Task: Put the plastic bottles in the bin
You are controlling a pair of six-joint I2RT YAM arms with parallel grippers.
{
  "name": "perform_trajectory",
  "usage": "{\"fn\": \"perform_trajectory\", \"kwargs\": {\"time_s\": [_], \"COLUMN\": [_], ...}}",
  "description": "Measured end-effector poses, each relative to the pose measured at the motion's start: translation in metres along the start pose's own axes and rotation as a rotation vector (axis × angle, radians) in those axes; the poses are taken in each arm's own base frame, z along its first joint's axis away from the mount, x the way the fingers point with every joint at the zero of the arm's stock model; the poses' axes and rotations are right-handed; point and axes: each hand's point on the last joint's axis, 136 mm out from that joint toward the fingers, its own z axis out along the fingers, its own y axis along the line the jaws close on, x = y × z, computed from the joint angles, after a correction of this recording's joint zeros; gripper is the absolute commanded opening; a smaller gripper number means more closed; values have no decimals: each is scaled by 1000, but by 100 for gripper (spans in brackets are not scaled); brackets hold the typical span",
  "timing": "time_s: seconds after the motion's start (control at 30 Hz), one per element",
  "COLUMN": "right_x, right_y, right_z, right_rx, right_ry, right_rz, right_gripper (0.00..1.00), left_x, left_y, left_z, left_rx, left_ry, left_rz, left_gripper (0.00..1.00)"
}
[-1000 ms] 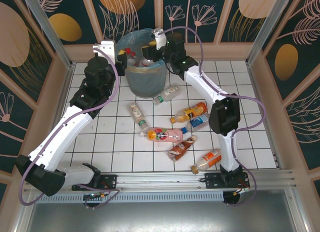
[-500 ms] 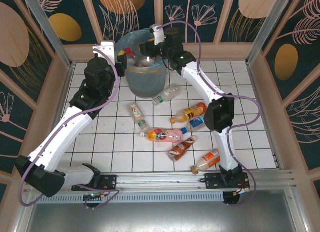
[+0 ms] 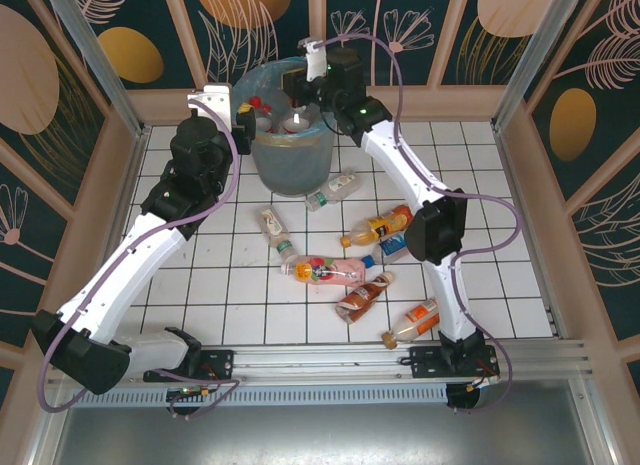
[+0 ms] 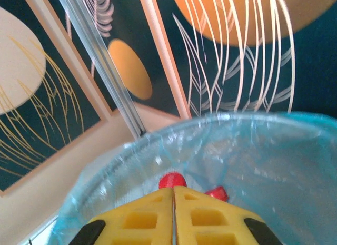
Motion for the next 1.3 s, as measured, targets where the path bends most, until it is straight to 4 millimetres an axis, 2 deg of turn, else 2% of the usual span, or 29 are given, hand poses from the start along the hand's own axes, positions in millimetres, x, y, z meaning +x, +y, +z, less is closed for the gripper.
{"fn": "perform_trajectory", "kwargs": {"time_s": [0.1, 0.37, 0.57, 0.67, 0.83, 0.9, 0.97, 1.2, 1.3], "right_x": [25, 43, 84, 91, 89, 83, 73, 29, 3], "right_y": [-8, -10, -13, -12, -10, -9, -8, -4, 3], "right_z": [6, 4, 4, 4, 1, 2, 3, -6, -19], "right_rx": [16, 28, 37, 32, 31, 30, 28, 21, 14], "right_ry": [72, 145, 273, 300, 309, 300, 279, 164, 111], "right_rz": [27, 56, 93, 98, 102, 107, 109, 129, 131], "right_gripper": [7, 6, 6, 6, 14, 28, 35, 41, 42], "left_x": [0, 1, 2, 2, 2, 2, 2, 2, 2], "left_y": [-1, -2, -2, -1, 0, 0, 0, 0, -1], "left_z": [0, 0, 0, 1, 1, 1, 1, 1, 1], "left_rx": [4, 10, 9, 9, 6, 6, 6, 6, 11], "left_ry": [1, 2, 4, 4, 4, 4, 4, 4, 5], "left_rz": [0, 0, 2, 2, 1, 1, 1, 1, 1], "left_gripper": [59, 59, 59, 59, 59, 59, 59, 59, 60]}}
